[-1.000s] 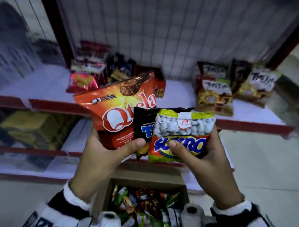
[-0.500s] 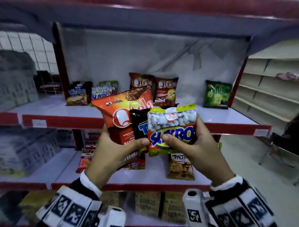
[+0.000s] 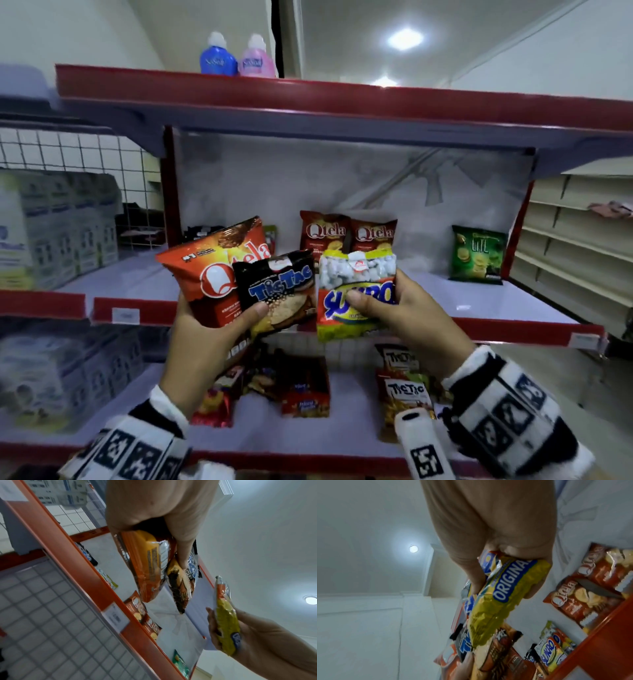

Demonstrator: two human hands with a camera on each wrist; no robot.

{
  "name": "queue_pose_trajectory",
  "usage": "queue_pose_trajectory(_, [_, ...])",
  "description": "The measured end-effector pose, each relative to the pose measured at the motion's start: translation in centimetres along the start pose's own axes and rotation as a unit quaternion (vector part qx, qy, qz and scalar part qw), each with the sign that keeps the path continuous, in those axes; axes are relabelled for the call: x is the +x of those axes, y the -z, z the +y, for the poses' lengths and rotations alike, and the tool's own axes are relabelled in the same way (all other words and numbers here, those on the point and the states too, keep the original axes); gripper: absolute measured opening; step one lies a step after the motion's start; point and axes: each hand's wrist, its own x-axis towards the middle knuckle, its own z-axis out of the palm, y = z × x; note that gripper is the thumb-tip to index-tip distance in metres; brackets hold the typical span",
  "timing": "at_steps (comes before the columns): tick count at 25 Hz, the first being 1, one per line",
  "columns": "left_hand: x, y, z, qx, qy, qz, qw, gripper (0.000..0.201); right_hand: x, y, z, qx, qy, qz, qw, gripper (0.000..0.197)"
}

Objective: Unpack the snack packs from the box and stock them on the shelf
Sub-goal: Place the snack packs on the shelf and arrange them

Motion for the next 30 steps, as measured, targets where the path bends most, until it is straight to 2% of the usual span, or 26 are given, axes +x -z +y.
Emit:
queue_pose_trajectory(2, [3.8, 3.0, -0.2, 0.013, -0.011, 0.014, 1.000, 0.067, 4.3, -1.5, -0.3, 0.044, -0.045, 0.067, 0.996, 0.023])
queue_pose_trajectory(4, [8.5, 6.3, -0.1, 0.033, -0.015, 0.017, 0.999, 0.063, 9.2, -3.5, -1.1, 0.073, -0.068, 0.104, 0.989, 0.022])
queue_pose_trajectory(5, [10.8, 8.1, -0.3, 0.041, -0.012, 0.017, 0.999, 0.064, 11.8, -4.7, -1.4, 0.054, -0.066, 0.105, 0.991, 0.021])
queue_pose_trajectory(7, [15.0, 11.2, -0.6, 0.047, -0.009, 0.018, 0.999, 0.067, 16.4, -6.9, -1.4, -0.048, -0.050, 0.096, 0.993, 0.016])
queue_pose_trajectory(9, [18.7, 13.6, -1.0, 0.038, -0.020, 0.021, 0.999, 0.071, 20.7, -9.5, -0.4, -0.164, -0.052, 0.085, 0.981, 0.027])
queue_pose_trajectory(10, [20.3, 14.6, -1.1, 0.031, -0.026, 0.023, 0.999, 0.071, 22.6, -10.8, 0.4, -0.228, -0.063, 0.076, 0.969, 0.035])
queue_pose_trajectory(13, [23.8, 16.2, -2.1, 0.027, -0.024, 0.008, 0.999, 0.063, 26.9, -13.7, 3.4, -0.426, -0.124, 0.027, 0.896, 0.051])
queue_pose_trajectory(15, [25.1, 16.7, -2.8, 0.021, -0.023, -0.009, 0.999, 0.050, 28.4, -14.3, 5.2, -0.471, -0.170, -0.008, 0.866, 0.057])
queue_pose_trajectory(17, [26.1, 17.1, -3.6, 0.015, -0.029, -0.025, 0.999, 0.051, 29.8, -15.0, 6.4, -0.521, -0.201, -0.034, 0.829, 0.063])
queue_pose_trajectory(20, [27.0, 17.5, -4.7, 0.014, -0.022, -0.043, 0.999, 0.052, 31.3, -16.0, 7.0, -0.553, -0.236, -0.047, 0.798, 0.067])
queue_pose_trajectory(23, [27.2, 17.4, -5.6, 0.014, -0.017, -0.078, 0.997, 0.047, 31.8, -16.5, 7.3, -0.538, -0.254, -0.034, 0.803, 0.037])
queue_pose_trajectory(24, [27.2, 17.2, -5.8, 0.016, -0.015, -0.090, 0.996, 0.046, 31.9, -16.4, 7.4, -0.534, -0.256, -0.029, 0.805, 0.032])
queue_pose_trajectory(26, [27.3, 17.0, -6.4, 0.014, -0.004, -0.100, 0.995, 0.047, 31.6, -16.7, 7.4, -0.525, -0.262, -0.051, 0.808, 0.027])
queue_pose_trajectory(28, [27.3, 16.9, -6.9, 0.009, 0.008, -0.100, 0.995, 0.052, 30.9, -17.1, 7.1, -0.505, -0.286, -0.076, 0.811, 0.030])
queue_pose_trajectory(30, [27.3, 16.9, -7.4, 0.011, 0.013, -0.103, 0.995, 0.061, 30.3, -17.2, 6.0, -0.541, -0.274, -0.075, 0.792, 0.030])
